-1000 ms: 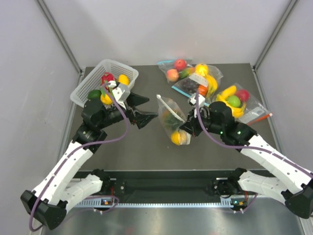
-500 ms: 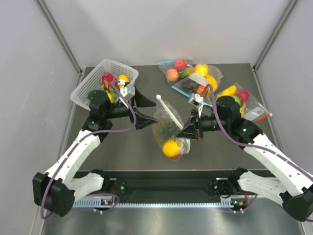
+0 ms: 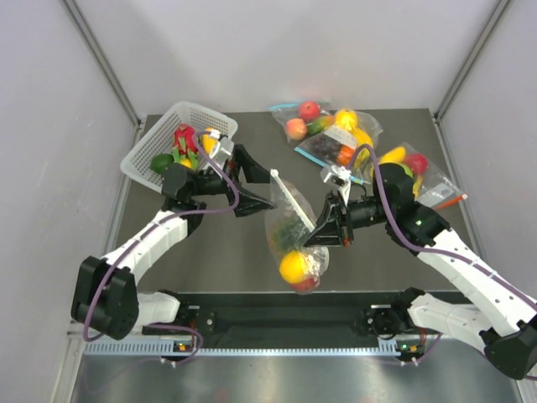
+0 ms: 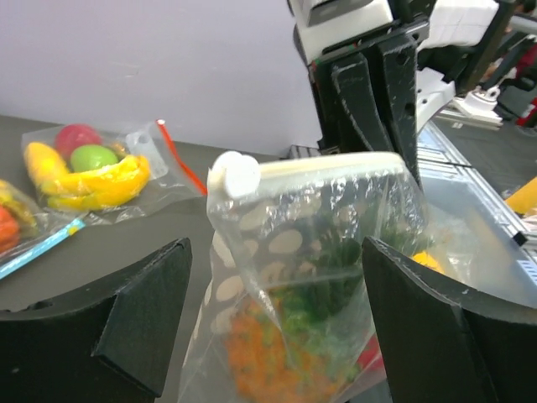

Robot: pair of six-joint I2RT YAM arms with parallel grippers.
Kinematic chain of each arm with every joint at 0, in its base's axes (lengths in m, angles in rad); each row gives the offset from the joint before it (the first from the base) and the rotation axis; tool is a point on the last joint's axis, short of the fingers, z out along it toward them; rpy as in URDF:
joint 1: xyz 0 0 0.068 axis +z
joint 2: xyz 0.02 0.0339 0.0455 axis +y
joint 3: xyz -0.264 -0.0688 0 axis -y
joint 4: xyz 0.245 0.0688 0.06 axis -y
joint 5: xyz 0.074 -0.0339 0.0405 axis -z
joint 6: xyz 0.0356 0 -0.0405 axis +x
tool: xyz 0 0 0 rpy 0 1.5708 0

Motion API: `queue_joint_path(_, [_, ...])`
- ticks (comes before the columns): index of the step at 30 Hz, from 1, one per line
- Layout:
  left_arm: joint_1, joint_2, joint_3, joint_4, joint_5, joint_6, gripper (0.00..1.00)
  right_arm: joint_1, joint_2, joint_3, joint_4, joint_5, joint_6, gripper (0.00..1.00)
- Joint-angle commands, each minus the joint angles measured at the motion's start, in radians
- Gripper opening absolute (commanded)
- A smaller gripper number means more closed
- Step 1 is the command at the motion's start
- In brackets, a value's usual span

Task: Open the zip-top bag and remove the fake food

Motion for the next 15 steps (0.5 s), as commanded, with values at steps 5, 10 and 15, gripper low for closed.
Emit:
queue_joint_path(5, [-0.098,0.117,0.067,0.407,0.013,-0.269,0.82,-0.014,-0.025,-0.002,0.070,-0.071,-0.016,0.00])
queue_joint_path(10, [-0.113,0.185,0.067,0.602,0.004,-0.427,0.57,-0.013,-0.035,-0.003,0.067,-0.065,-0.013,0.00])
queue_joint_path(15, [-0.113,0.208,0.045,0.707,0.019,-0.524,0.37,-0.021,-0.037,0.003,0.065,-0.038,-0.015,0.00])
